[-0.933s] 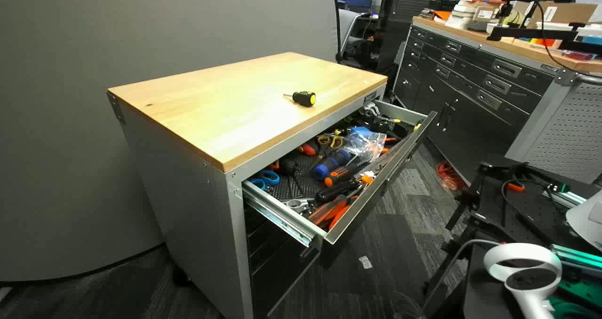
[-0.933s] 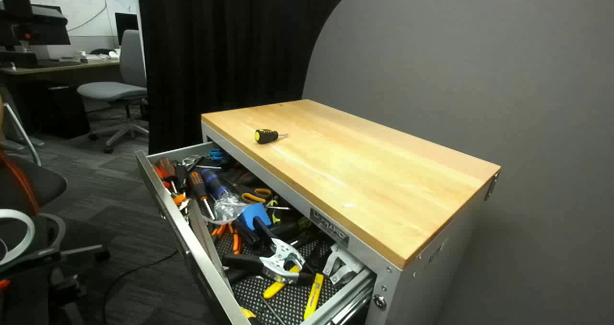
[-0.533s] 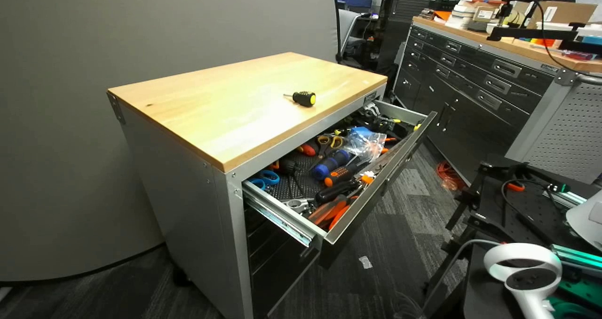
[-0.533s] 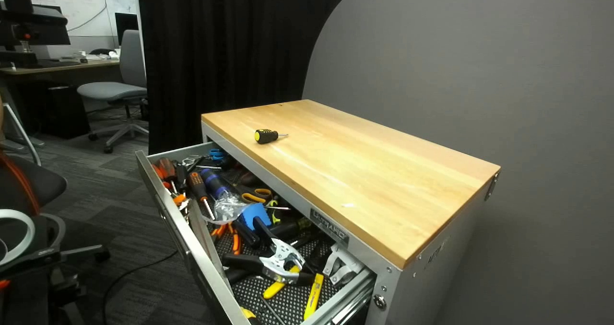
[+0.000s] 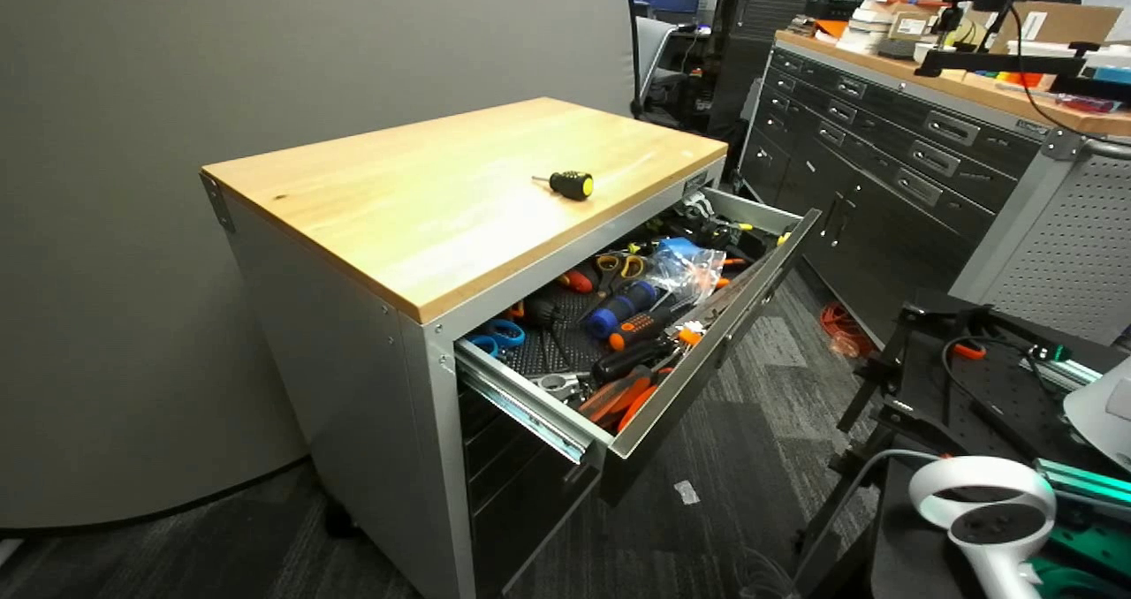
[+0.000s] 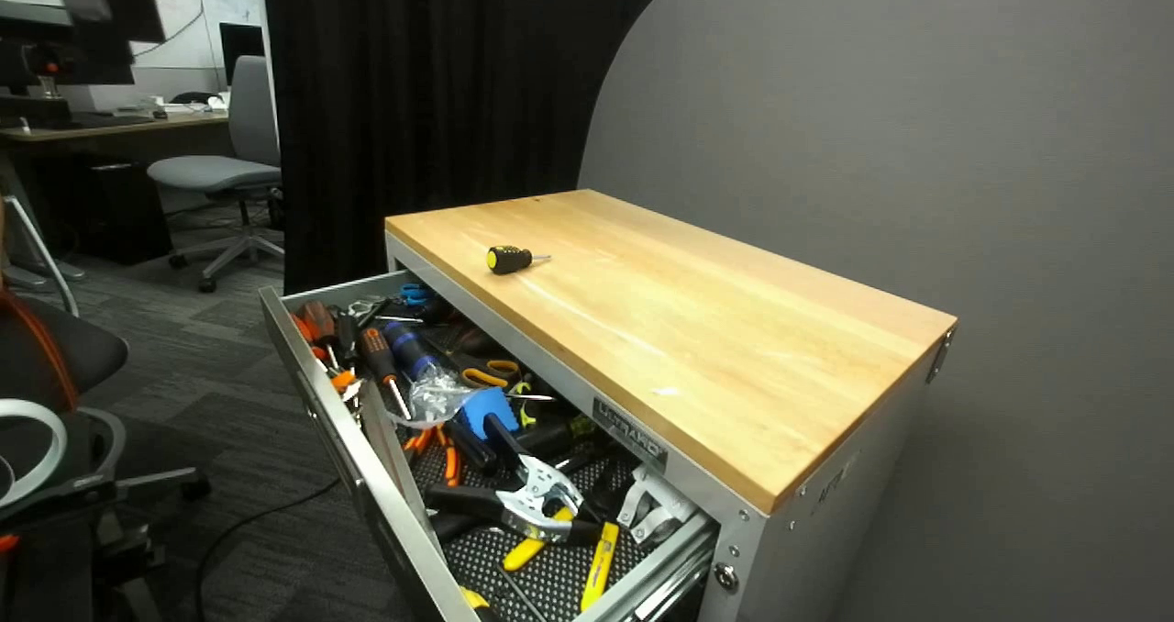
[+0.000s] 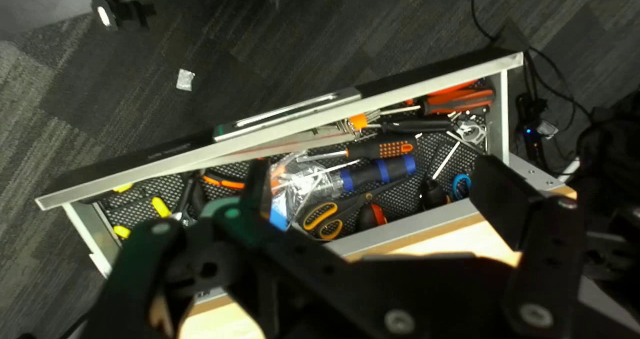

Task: Put the screwdriver in the drawer and close it

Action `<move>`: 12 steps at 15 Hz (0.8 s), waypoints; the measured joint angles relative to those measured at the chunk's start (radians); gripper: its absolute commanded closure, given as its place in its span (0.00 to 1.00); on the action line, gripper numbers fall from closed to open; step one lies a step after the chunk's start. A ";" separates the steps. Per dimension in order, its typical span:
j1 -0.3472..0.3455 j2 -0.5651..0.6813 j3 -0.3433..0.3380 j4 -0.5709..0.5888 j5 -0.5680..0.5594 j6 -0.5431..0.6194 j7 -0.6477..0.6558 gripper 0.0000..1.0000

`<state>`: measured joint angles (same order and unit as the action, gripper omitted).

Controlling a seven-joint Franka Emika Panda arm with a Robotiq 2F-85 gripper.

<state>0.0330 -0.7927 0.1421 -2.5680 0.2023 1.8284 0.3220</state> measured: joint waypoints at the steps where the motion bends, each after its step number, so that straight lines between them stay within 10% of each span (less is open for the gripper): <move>1: 0.000 0.048 0.031 0.010 0.001 0.066 0.018 0.00; 7: -0.038 0.425 0.179 0.184 -0.151 0.315 0.134 0.00; 12: -0.044 0.713 0.176 0.398 -0.441 0.349 0.279 0.00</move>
<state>-0.0109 -0.0796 0.3178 -2.1701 -0.2392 2.1774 0.6013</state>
